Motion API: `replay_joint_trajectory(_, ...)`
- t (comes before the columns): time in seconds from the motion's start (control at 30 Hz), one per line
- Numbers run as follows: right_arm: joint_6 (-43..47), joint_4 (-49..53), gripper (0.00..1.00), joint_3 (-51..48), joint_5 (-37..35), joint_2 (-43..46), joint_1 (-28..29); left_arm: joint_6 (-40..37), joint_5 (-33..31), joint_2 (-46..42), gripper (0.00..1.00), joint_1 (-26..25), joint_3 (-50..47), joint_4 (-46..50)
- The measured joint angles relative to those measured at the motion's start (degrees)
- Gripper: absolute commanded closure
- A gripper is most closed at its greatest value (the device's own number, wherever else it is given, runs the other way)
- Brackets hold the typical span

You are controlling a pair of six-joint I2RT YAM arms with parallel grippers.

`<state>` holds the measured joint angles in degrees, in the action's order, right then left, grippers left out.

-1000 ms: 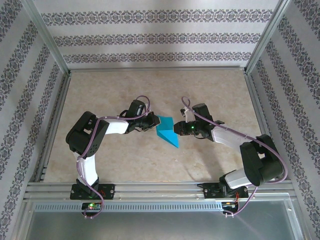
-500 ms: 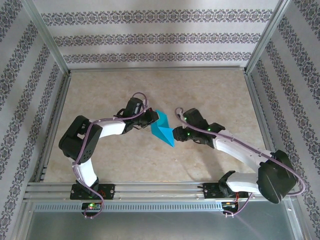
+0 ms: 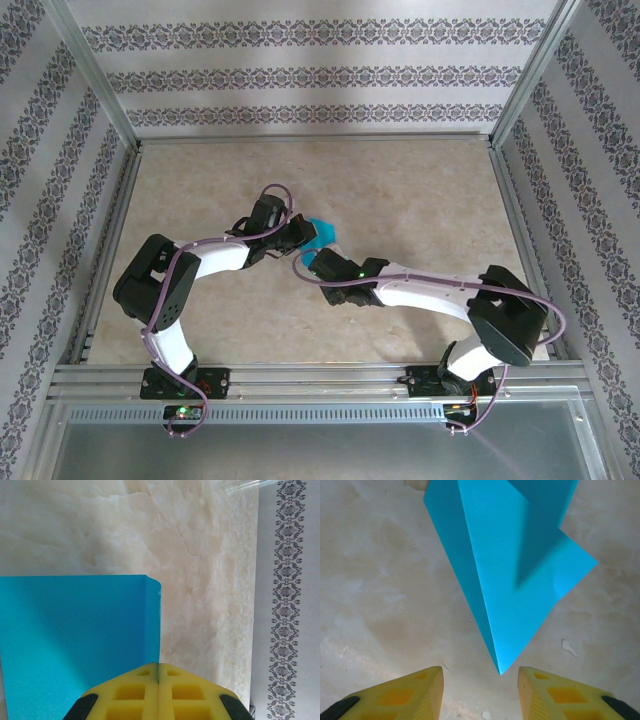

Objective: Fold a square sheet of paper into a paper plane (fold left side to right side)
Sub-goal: Fourth fold the wing at the center of the table.

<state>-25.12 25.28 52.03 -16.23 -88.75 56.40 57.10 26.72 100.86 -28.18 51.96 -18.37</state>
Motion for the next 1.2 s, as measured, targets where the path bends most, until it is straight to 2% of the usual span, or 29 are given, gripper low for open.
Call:
replay_joint_trajectory(0.5,1.1,-2.2,0.65,4.7,-5.4,-9.2,0.1,0.0,0.0,0.0,0.99,0.0,0.0,0.2)
replay_joint_trajectory(1.2,1.1,-3.8,0.80,4.7,-9.3,-11.5,0.1,0.0,-0.3,0.0,0.99,0.0,-0.8,0.8)
